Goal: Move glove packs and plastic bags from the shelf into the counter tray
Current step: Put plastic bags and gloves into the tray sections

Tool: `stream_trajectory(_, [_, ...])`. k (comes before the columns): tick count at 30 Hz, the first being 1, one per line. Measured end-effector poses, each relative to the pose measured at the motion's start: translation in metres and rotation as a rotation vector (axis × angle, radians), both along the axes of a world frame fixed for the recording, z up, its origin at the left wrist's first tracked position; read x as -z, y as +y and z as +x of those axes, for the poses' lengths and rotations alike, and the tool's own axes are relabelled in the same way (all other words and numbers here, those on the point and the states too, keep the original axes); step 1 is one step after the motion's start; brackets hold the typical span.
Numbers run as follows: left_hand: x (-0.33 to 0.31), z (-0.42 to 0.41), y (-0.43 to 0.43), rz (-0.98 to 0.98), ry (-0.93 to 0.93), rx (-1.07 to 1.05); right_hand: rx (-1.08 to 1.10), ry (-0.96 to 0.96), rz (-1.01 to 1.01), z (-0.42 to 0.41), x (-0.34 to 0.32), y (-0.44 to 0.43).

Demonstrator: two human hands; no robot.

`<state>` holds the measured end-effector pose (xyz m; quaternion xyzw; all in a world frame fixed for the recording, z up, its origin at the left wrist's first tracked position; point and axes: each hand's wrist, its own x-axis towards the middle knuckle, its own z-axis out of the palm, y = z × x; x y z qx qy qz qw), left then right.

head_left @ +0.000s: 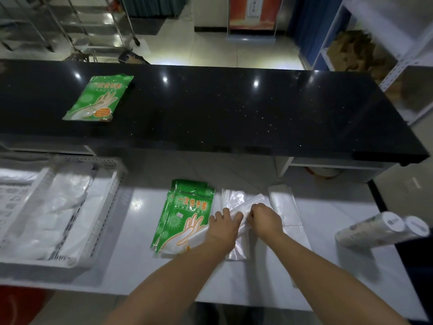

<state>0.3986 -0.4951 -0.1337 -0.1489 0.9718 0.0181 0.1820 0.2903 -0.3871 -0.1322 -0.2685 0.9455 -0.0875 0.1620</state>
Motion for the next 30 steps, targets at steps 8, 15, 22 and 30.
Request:
stream_trajectory(8, [-0.037,0.009,-0.029,-0.071,0.124,0.143,0.127,0.046,0.011,-0.023,-0.023,0.008])
stream_trajectory(15, [-0.051,0.031,-0.052,-0.104,0.153,0.154,0.233,0.056,-0.009,-0.024,-0.035,0.003])
stream_trajectory(22, [-0.045,0.06,-0.067,-0.092,0.134,0.186,0.345,0.095,0.013,-0.012,-0.026,0.009])
stream_trajectory(30, [-0.023,0.094,-0.084,-0.077,0.06,0.169,0.468,0.077,0.056,0.006,-0.016,0.029])
